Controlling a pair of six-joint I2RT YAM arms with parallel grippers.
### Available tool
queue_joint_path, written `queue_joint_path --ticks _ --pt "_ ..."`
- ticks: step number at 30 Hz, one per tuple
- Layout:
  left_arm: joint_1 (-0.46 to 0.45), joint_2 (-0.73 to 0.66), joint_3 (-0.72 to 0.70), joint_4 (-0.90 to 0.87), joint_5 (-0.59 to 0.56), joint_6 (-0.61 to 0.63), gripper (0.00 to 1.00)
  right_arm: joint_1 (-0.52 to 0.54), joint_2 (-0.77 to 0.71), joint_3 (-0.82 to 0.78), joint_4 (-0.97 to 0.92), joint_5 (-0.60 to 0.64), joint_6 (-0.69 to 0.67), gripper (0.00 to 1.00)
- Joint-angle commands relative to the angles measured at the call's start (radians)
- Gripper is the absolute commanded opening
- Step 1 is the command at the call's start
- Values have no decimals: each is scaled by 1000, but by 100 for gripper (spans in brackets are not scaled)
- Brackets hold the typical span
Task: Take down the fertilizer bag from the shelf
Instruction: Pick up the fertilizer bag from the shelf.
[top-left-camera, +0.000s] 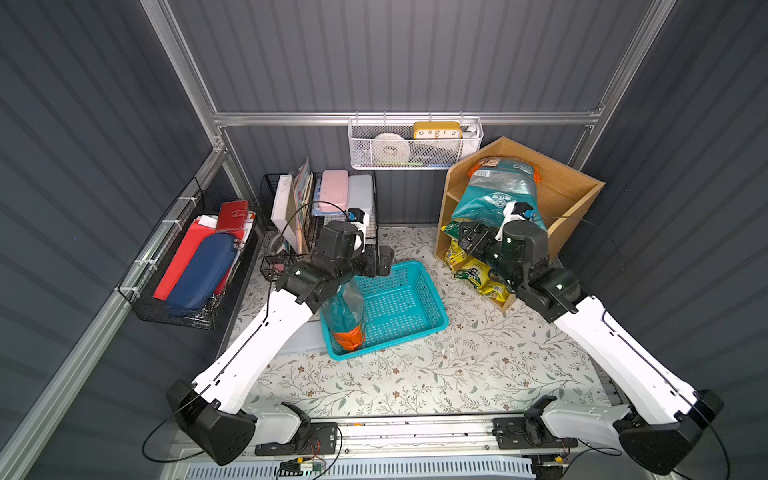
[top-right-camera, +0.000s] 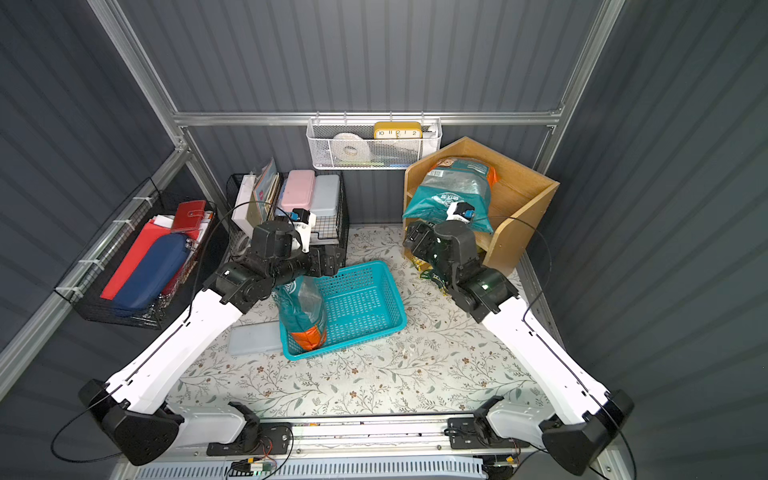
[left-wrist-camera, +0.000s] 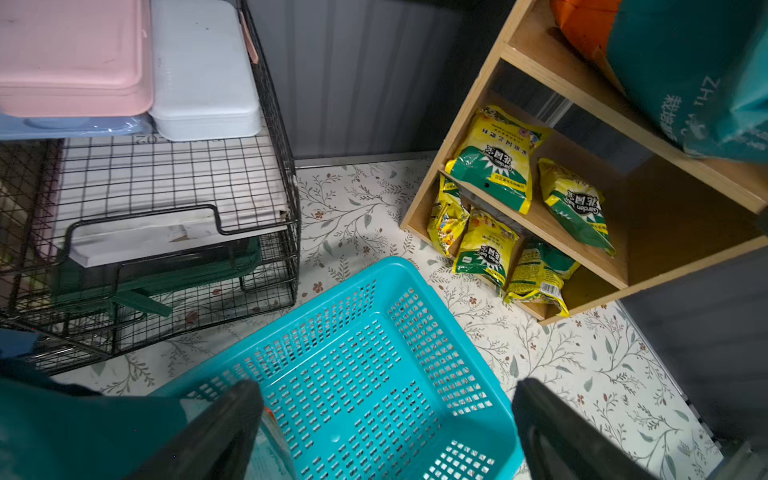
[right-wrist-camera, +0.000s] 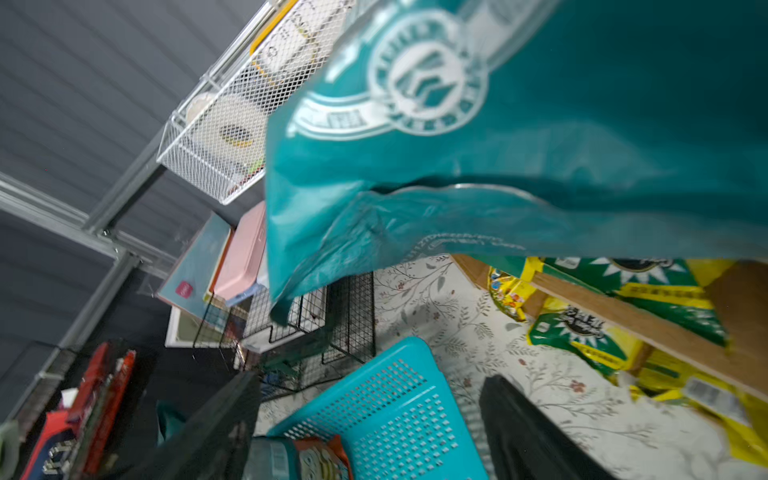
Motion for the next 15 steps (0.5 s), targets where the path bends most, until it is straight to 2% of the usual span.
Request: queue_joint_path --ticks 1,6,15 --pt "-5 -36 -58 -14 -32 -12 99 -51 44 -4 277 -43 137 96" --pt "-6 -96 -121 -20 -63 -24 99 -97 93 -31 409 -18 173 99" --pt "-6 -128 -145 -57 -90 -23 99 -153 125 -74 519 97 213 96"
